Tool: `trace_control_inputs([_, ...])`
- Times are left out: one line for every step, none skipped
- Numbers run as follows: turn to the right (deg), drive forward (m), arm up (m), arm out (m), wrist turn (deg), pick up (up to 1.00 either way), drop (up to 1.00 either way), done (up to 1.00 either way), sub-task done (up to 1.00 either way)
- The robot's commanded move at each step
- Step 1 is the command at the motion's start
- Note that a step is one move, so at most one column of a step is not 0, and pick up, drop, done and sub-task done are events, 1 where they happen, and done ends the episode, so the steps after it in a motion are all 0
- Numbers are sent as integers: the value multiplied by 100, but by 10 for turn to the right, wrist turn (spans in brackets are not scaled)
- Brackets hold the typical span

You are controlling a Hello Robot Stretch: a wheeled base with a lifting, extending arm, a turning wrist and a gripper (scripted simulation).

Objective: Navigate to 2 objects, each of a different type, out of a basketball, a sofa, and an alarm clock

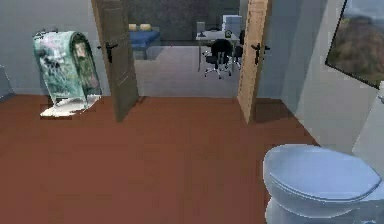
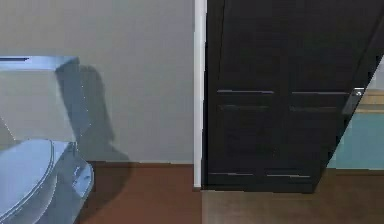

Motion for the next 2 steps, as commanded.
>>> trace_control_inputs([390,0,0,0,0,0,0,0,0])
trace_control_inputs([0,5,0,0,0,0,0,0,0])
